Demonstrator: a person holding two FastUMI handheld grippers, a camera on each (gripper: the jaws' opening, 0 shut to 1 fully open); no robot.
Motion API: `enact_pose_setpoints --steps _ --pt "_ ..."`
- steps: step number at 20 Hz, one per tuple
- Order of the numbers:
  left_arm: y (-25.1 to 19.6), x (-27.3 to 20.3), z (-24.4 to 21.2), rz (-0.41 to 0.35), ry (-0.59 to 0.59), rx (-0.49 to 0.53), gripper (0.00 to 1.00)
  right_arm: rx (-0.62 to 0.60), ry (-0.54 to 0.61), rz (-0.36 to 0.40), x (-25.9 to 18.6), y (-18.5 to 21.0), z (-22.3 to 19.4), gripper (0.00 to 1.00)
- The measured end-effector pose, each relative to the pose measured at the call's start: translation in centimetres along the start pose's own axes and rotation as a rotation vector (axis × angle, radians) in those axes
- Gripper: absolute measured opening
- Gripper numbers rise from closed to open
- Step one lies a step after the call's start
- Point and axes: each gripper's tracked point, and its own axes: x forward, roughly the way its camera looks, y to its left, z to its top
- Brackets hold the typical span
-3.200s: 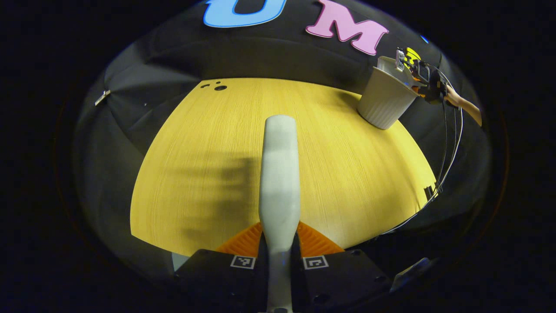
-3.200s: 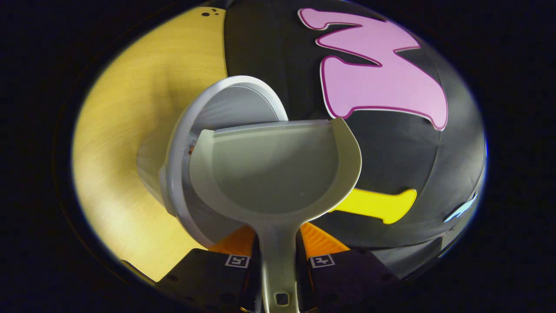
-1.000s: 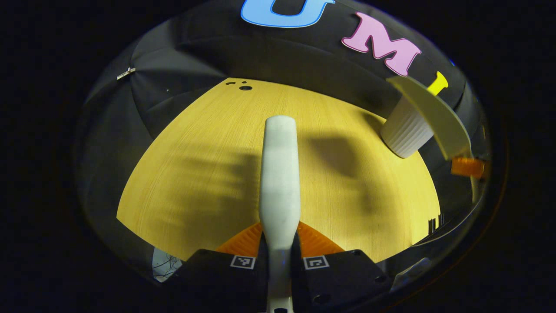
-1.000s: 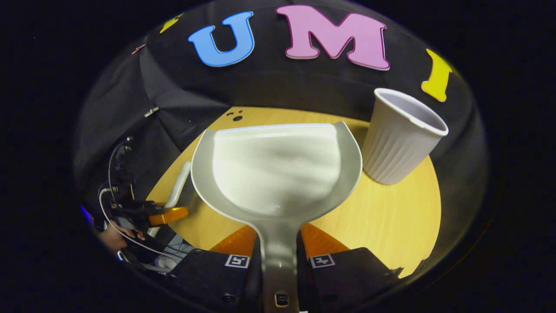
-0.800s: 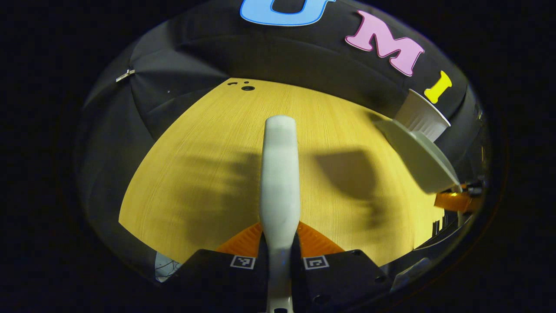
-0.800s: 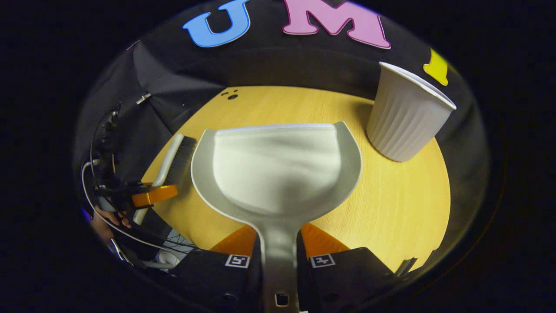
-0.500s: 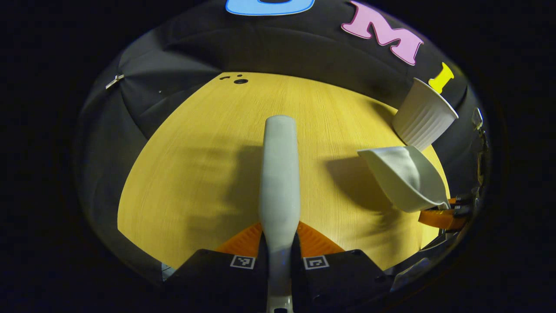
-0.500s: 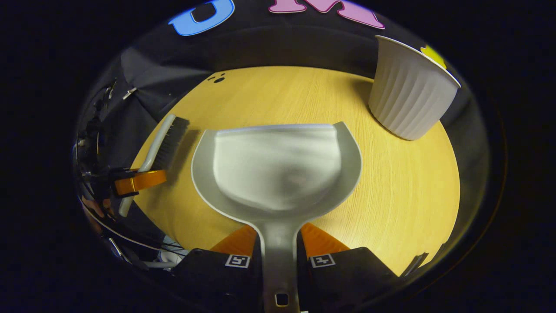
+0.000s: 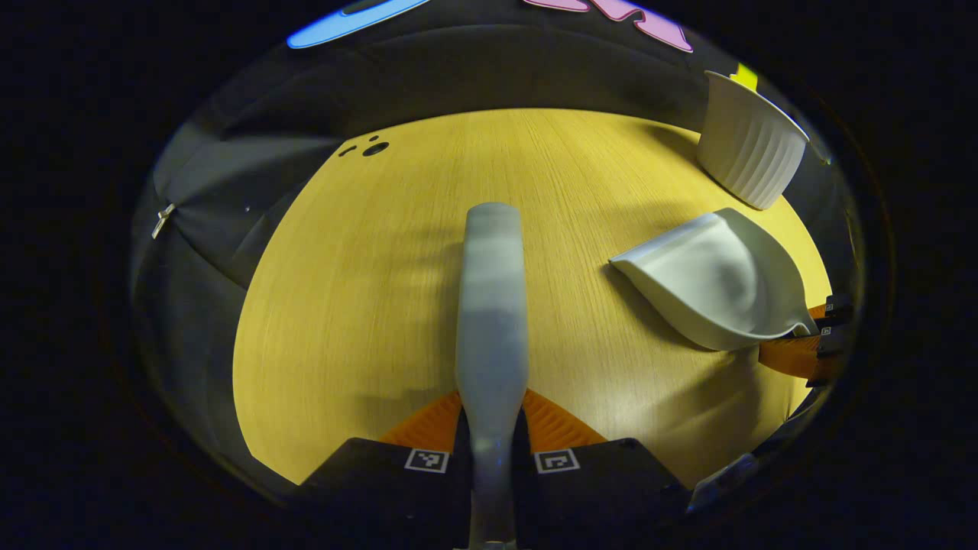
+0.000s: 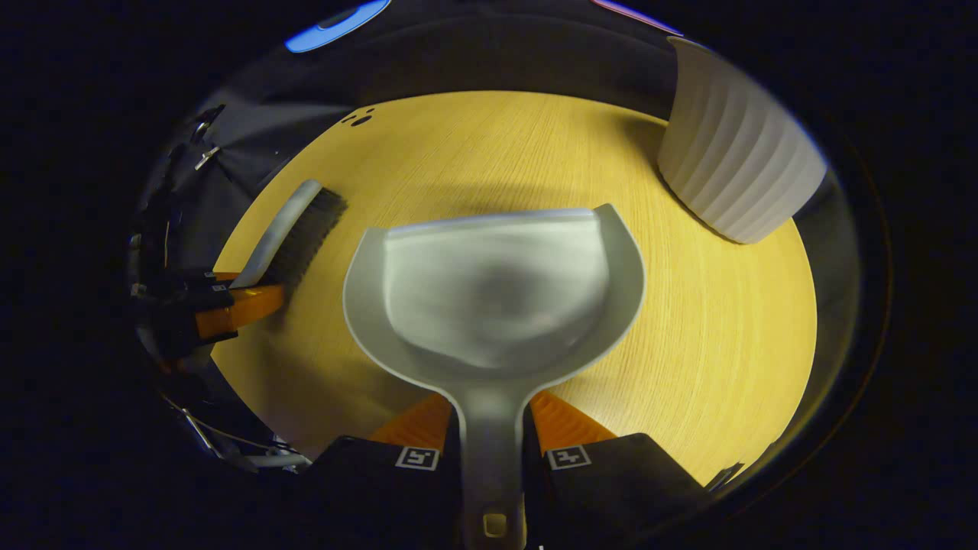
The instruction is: Pick up the small broom and dustpan from the desktop, sweep the trash into the dustpan with the broom, and then empty the trash into the garbage bin.
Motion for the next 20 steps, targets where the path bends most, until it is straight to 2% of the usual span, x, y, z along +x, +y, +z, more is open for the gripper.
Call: enact_pose_setpoints --steps 2,7,9,11,12,13,14,15,16,20 --pt "0.2 0.4 0.1 0.009 0.011 0.001 0.24 0.011 0.021 0.014 0.5 -0.1 -0.2 0.36" --pt "0.3 0.2 0.3 0.033 0.025 0.054 0.3 0.014 0.06 0.04 0.8 -0.3 -0.8 0.38" --pt "0.0 0.0 0.2 0.022 0.018 0.036 0.26 0.034 0.055 0.05 0.8 -0.2 -0.4 0.4" --pt "-0.3 -0.1 0.2 -0.009 0.009 0.008 0.36 0.047 0.05 0.06 0.7 0.3 0.1 0.53" --pt "-0.4 -0.5 0.4 -0.018 -0.007 -0.003 0.46 0.051 0.037 0.059 0.4 0.2 0.3 0.72" --pt "-0.4 -1.0 1.0 -0.027 -0.033 -0.013 0.63 0.053 0.017 0.054 0.1 0.3 0.6 0.8" --pt "-0.5 -1.9 1.5 -0.034 -0.061 -0.021 0.79 0.056 -0.009 0.056 -0.6 0.4 1.1 0.97" --pt "-0.6 -2.8 1.9 -0.047 -0.087 -0.03 0.96 0.058 -0.035 0.05 -1.4 0.5 1.6 1.0" --pt "-0.9 -3.9 2.4 -0.058 -0.107 -0.031 0.99 0.059 -0.063 0.04 -2.3 0.4 1.9 0.99" --pt "-1.0 -9.7 5.1 -0.078 -0.267 -0.055 0.97 0.052 -0.192 -0.001 -6.6 0.7 3.7 0.99"
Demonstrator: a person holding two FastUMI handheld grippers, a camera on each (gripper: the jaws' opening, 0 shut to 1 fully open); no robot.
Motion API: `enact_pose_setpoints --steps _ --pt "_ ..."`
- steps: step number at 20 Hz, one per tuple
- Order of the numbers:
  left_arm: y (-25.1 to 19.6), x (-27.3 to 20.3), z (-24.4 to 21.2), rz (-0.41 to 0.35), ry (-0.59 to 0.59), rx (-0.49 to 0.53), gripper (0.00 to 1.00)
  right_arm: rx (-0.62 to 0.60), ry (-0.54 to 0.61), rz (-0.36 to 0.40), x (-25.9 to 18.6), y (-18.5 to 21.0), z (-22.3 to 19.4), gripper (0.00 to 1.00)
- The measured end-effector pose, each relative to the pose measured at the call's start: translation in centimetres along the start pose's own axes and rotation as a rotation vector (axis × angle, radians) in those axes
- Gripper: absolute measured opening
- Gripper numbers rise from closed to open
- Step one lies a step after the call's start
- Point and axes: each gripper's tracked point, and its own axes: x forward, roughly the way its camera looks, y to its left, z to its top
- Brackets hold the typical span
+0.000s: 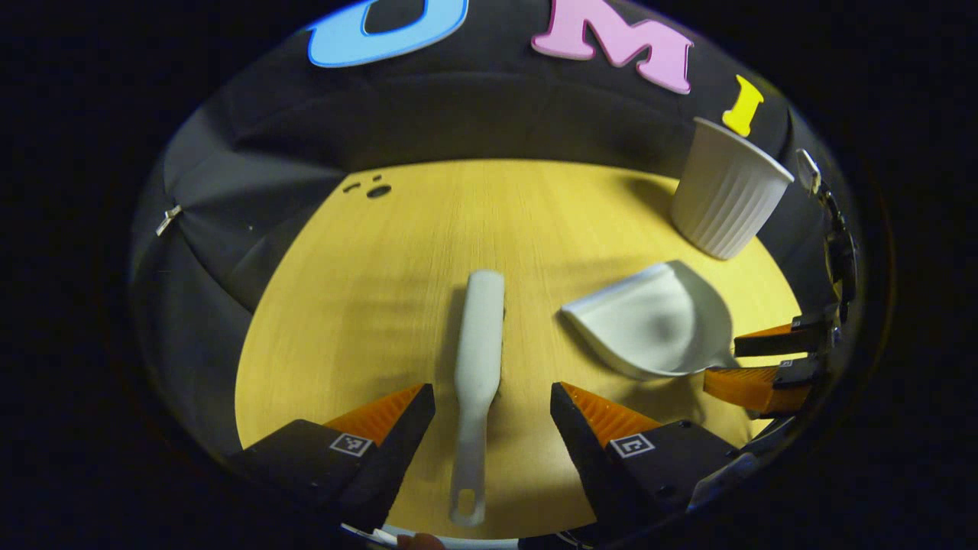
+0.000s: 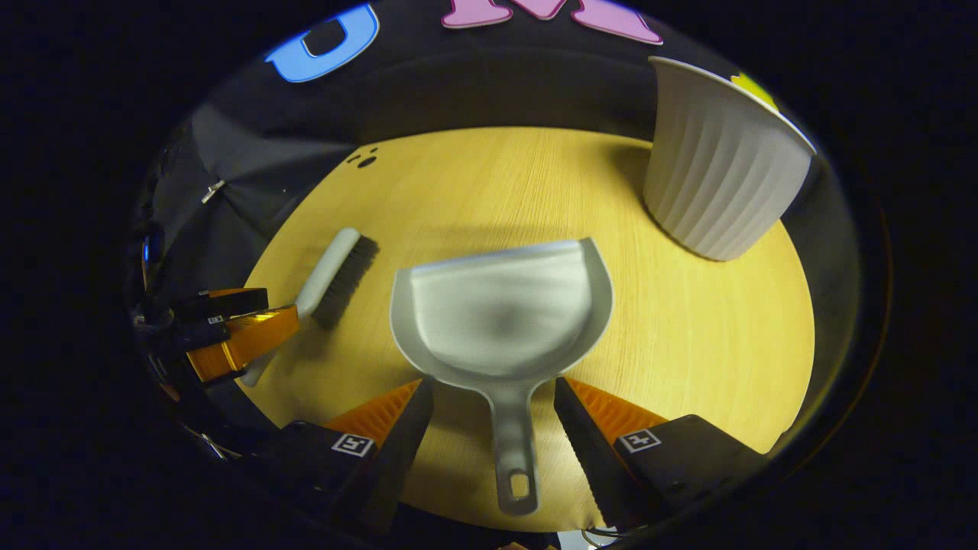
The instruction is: Pick up the small broom and dustpan from the desktop, sweep the trash into the dustpan with the broom, and then empty the trash into the garbage bin.
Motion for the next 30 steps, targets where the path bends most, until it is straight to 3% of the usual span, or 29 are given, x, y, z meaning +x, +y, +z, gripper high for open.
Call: enact_pose_setpoints --steps 7,16,21,24,30 --pt "-0.8 -11.2 3.9 -0.007 -0.31 -0.005 0.96 0.012 -0.365 -0.087 -11.9 -0.9 7.1 0.99" --pt "-1.3 -19.9 4.8 -0.012 -0.577 0.004 0.96 -0.04 -0.678 -0.111 -21.4 1.5 9.7 0.99" --pt "-2.8 -22.4 4.1 -0.005 -0.586 0.04 0.96 -0.028 -0.748 -0.104 -23.0 1.4 10.1 0.99" --pt "-4.2 -22.7 4.4 0.016 -0.583 0.031 0.96 -0.047 -0.762 -0.059 -23.3 1.4 9.9 0.99" --pt "-8.2 -24.3 6.7 0.068 -0.599 -0.043 0.96 -0.143 -0.81 -0.002 -25.4 0.1 11.6 0.99"
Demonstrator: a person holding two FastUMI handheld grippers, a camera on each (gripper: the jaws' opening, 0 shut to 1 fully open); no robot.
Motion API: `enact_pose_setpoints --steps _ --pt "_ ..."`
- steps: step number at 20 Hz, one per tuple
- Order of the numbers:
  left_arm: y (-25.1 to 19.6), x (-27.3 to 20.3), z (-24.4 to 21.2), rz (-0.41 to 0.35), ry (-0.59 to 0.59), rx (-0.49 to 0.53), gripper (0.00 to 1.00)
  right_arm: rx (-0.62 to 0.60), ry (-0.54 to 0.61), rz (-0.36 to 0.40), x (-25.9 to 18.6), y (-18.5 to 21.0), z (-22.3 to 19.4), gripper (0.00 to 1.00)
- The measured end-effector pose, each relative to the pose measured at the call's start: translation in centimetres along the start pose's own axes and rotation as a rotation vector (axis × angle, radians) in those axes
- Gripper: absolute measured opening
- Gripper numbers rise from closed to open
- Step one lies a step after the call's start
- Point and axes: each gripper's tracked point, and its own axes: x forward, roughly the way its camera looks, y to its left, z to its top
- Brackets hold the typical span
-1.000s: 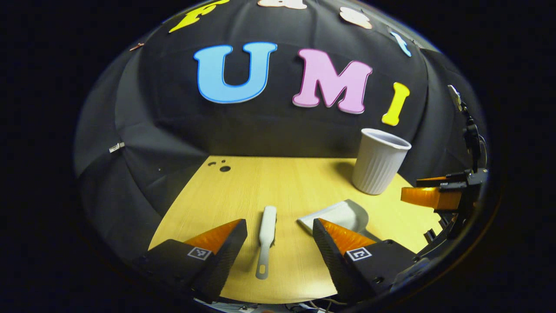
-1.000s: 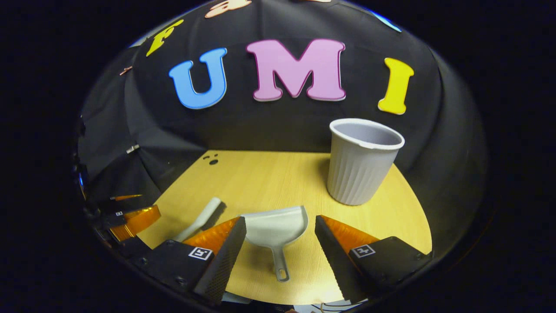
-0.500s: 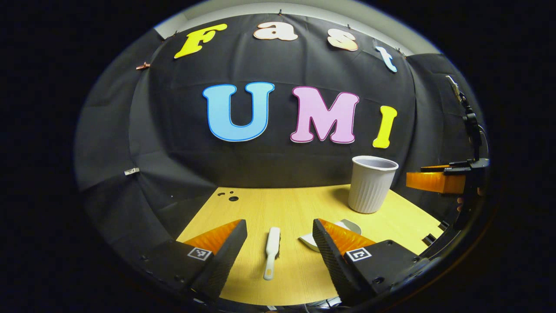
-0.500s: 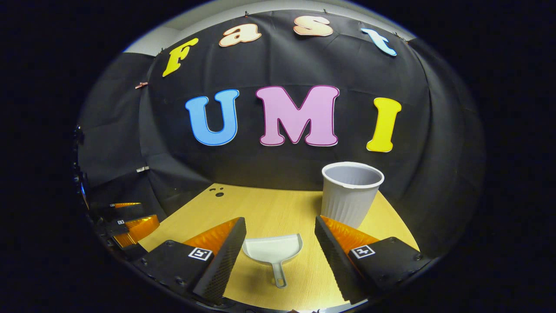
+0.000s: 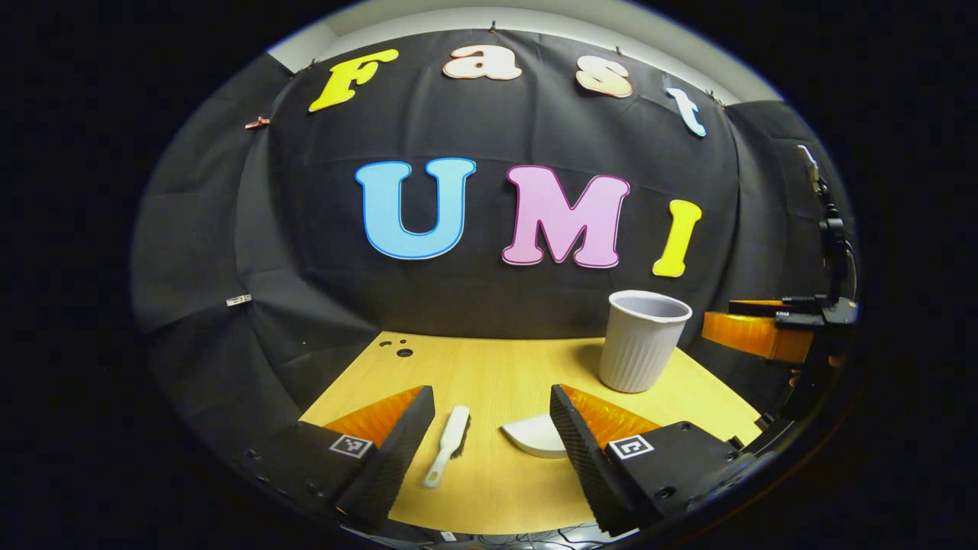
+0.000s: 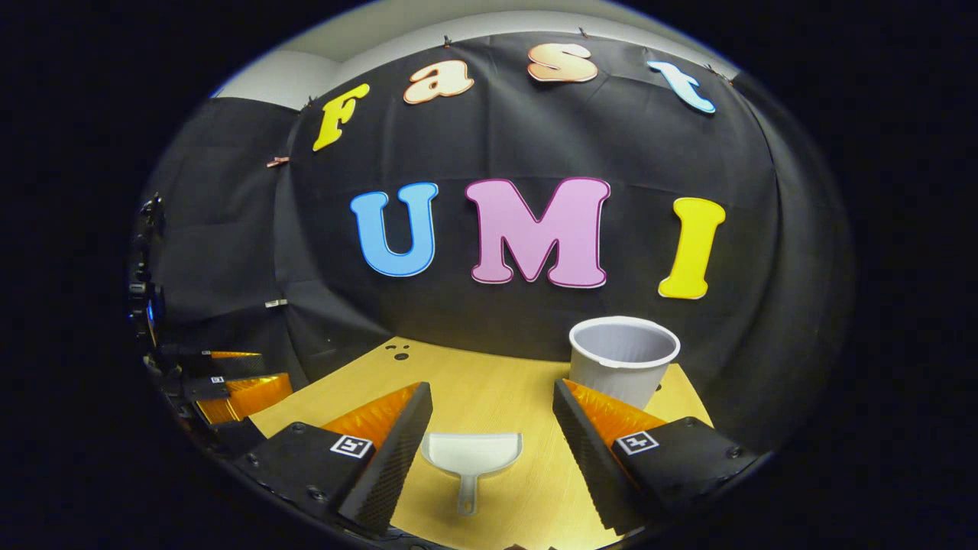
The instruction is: Pick up the small broom and dustpan from the desktop, sweep the trash into the dustpan with the broom, and then empty the trash into the garbage bin.
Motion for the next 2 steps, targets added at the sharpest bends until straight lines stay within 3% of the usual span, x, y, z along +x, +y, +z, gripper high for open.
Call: enact_pose_setpoints --steps 2 --pt "-0.82 -0.48 0.51 0.032 -0.011 -0.022 0.96 0.012 -0.015 0.019 -0.86 -0.45 0.11 0.99"
